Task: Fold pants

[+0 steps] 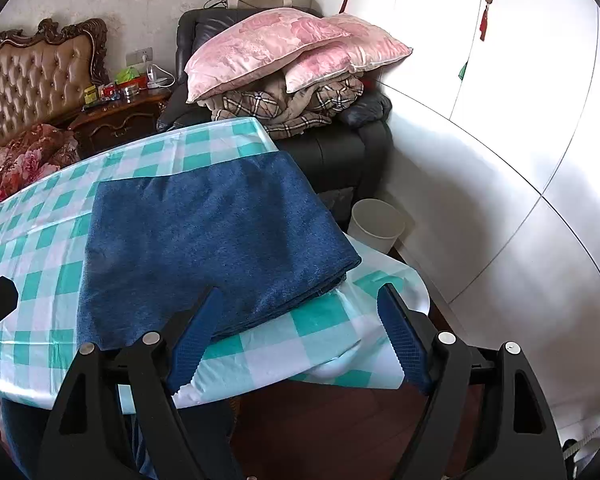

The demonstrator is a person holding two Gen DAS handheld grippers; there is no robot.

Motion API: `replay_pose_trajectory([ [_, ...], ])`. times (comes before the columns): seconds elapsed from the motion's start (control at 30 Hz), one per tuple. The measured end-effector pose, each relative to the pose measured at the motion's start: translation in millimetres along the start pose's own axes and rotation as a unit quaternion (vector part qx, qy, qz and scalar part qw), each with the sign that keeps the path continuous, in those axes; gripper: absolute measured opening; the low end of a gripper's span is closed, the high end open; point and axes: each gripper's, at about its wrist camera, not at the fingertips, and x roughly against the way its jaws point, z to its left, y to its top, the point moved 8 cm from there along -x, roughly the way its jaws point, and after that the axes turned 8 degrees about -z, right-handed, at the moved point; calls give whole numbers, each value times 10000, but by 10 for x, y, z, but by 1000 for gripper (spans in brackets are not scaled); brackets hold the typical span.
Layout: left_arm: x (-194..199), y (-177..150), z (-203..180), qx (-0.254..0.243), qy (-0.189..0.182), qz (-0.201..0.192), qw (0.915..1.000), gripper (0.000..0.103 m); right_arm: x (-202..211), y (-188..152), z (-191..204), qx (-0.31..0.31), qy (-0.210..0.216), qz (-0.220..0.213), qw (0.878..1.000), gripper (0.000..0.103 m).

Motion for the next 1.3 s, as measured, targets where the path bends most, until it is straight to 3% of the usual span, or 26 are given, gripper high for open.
replay_pose_trajectory([
  [1.3,-161,-85,57,-109,232,207,9995,101,-70,18,13,32,53,0,10000,76],
])
